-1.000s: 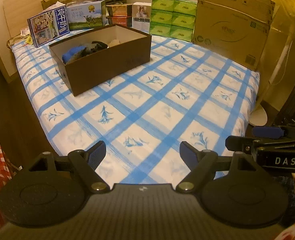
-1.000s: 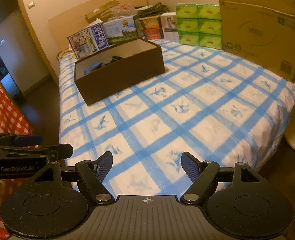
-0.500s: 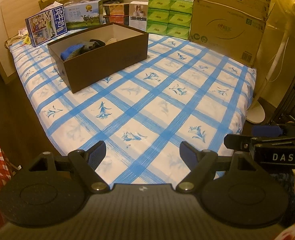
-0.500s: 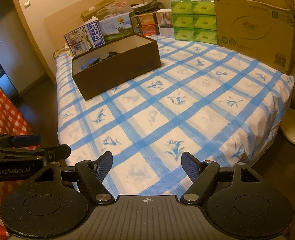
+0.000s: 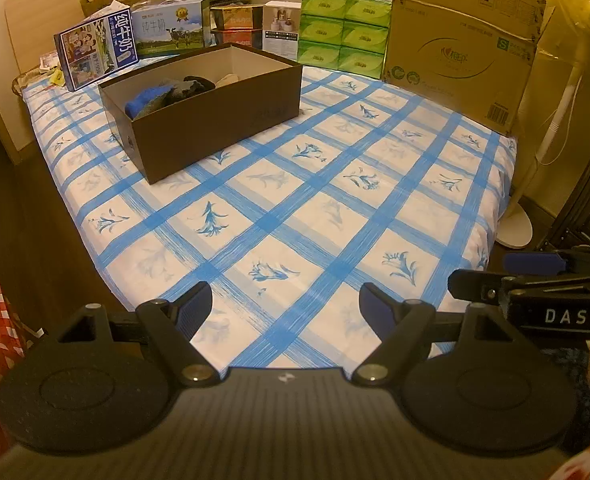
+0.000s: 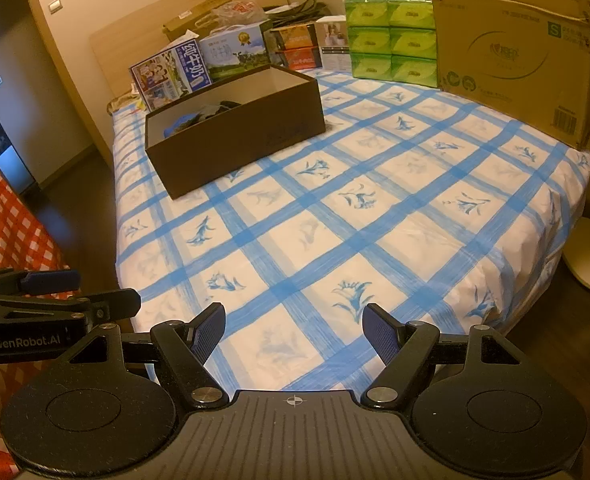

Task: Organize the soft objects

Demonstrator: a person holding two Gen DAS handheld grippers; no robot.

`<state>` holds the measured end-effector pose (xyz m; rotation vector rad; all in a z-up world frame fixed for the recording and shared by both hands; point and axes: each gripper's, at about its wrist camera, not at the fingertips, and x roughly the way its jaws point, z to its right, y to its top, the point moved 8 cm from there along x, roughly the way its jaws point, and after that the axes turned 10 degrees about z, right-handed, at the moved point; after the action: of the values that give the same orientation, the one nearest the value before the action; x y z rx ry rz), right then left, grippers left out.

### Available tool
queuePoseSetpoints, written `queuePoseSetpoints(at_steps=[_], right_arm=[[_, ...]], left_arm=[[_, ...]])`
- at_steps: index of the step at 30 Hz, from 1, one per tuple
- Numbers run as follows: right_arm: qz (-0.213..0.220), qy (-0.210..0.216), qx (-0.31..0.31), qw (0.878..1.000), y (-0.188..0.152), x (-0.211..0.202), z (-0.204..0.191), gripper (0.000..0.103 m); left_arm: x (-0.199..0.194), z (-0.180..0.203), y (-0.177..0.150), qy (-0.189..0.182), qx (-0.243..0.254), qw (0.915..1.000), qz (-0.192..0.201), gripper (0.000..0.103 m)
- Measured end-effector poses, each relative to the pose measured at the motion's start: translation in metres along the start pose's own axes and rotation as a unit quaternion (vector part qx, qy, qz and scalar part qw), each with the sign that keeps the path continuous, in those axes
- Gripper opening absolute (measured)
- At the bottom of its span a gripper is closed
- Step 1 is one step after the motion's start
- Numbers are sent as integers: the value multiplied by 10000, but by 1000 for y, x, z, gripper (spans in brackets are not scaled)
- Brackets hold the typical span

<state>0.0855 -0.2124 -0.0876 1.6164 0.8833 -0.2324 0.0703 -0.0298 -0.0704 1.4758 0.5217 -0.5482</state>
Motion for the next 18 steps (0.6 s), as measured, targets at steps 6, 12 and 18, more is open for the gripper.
queuePoseSetpoints(at_steps=[6,12,18], right_arm=[[5,1,-2,10000,0,0,-1,75],[5,4,-6,10000,0,1,-2,75],[6,1,-4,10000,0,1,-1,75]], left_arm=[[0,0,0,10,-2,10000,4,79],[0,0,0,14,2,10000,-3,79],[0,0,0,9,-1,10000,9,79]])
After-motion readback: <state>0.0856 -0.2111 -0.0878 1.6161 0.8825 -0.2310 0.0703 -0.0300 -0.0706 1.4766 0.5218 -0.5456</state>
